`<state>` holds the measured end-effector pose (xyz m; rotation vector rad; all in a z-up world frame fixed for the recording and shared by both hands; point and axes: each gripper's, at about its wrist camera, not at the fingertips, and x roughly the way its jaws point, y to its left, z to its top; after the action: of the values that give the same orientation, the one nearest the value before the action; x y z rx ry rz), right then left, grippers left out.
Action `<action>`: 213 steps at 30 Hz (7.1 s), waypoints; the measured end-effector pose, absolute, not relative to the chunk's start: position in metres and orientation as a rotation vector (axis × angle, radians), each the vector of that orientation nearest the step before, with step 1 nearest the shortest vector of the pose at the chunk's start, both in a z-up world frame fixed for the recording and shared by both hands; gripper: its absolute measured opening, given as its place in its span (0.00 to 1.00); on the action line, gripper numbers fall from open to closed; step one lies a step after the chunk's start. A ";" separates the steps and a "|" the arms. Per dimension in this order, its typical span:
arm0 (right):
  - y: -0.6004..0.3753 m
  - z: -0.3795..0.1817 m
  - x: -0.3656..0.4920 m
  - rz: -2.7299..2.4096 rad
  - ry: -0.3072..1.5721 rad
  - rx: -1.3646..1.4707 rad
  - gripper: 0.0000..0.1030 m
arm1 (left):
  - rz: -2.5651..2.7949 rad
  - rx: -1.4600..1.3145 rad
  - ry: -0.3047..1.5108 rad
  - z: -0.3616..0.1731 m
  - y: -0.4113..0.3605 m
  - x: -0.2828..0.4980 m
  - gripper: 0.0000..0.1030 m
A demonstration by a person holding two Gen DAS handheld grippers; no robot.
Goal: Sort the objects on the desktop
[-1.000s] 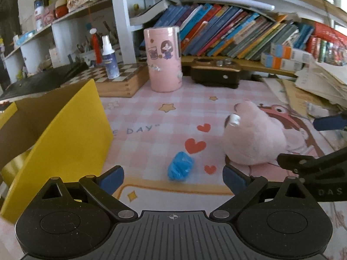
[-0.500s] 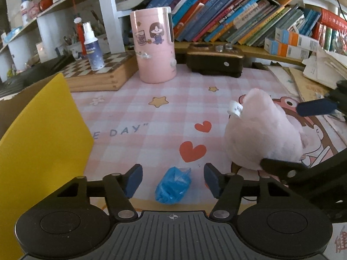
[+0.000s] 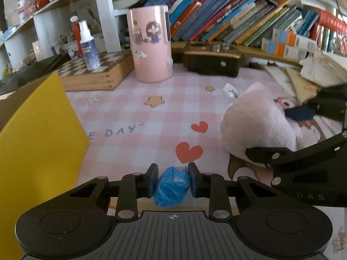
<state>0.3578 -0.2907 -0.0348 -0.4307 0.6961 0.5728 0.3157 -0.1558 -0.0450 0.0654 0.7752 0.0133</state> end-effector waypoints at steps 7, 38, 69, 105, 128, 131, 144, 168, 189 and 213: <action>-0.307 -0.018 0.341 0.521 0.702 -0.305 0.55 | -0.002 0.038 0.714 -0.022 -0.155 0.295 0.27; -0.284 0.012 0.186 0.502 0.821 -0.088 0.56 | -0.027 -0.077 0.668 0.009 -0.096 0.147 0.27; -0.123 0.008 0.058 0.500 0.853 -0.045 0.56 | -0.052 -0.046 0.682 0.012 0.061 0.036 0.27; -0.046 0.087 0.128 0.564 0.603 -0.052 0.56 | 0.110 -0.121 0.452 0.068 0.145 0.086 0.27; -0.038 0.073 0.268 0.639 0.620 -0.126 0.56 | 0.204 -0.032 0.572 0.041 0.129 0.194 0.27; -0.035 0.068 0.280 0.650 0.624 -0.161 0.56 | 0.207 -0.014 0.593 0.037 0.127 0.202 0.27; -0.014 0.043 0.318 0.684 0.678 -0.326 0.56 | 0.218 0.033 0.649 0.021 0.117 0.218 0.29; -0.008 0.042 0.325 0.658 0.670 -0.362 0.72 | 0.285 -0.052 0.527 0.046 0.115 0.184 0.97; -0.088 0.081 0.225 0.367 0.499 -0.141 0.78 | 0.210 -0.042 0.497 0.046 0.102 0.133 1.00; -0.151 0.032 0.065 0.033 0.550 0.034 0.88 | 0.043 0.089 0.512 0.029 0.053 0.050 1.00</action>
<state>0.0646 -0.1506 0.0325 0.0343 0.5502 0.0327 0.0500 0.0532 0.0288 0.0890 0.5124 0.0429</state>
